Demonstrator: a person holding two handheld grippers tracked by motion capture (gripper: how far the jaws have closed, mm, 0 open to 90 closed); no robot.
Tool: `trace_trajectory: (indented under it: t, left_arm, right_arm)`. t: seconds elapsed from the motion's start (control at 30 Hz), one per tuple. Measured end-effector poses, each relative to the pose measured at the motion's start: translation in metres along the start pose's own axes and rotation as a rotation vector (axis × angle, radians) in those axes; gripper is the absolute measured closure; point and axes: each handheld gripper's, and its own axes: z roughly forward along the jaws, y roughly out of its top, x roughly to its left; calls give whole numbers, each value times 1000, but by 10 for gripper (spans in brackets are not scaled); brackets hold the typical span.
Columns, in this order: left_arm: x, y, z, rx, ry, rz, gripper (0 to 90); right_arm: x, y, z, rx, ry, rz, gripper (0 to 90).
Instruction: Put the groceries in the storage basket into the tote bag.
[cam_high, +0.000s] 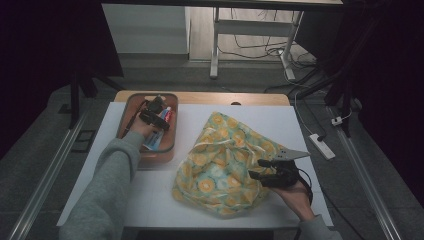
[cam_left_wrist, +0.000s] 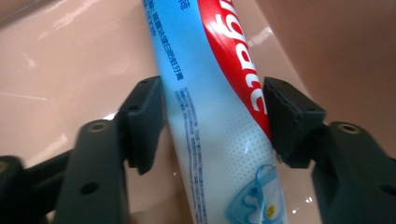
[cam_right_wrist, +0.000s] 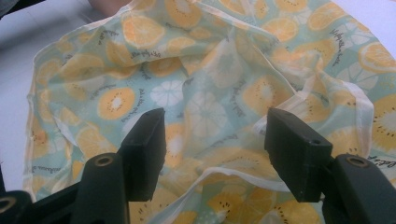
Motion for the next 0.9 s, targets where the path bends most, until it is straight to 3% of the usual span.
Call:
trace_trajectory:
  t: [0.17,0.27,0.37,0.5,0.7,0.8,0.9]
  left_arm:
    - [7,-2,-11,2,-1,-14,659]
    - [11,-4,-14,0,-7,-23,718]
    - [12,-4,-12,1,-9,-19,710]
    - [4,0,-4,20,29,8,597]
    - [7,2,4,14,28,-15,545]
    - [10,1,3,10,24,-19,588]
    - [12,0,-1,-7,10,-31,694]
  right_arm:
    - [0,0,-1,-2,0,1,390]
    - [1,0,-1,-5,-3,-1,390]
    - [2,1,-1,-2,-4,-3,390]
    - [1,0,-1,-3,-7,1,389]
    - [0,0,-1,-1,-6,3,389]
    - [1,-1,0,6,-9,1,389]
    - [1,-1,-1,4,-7,1,389]
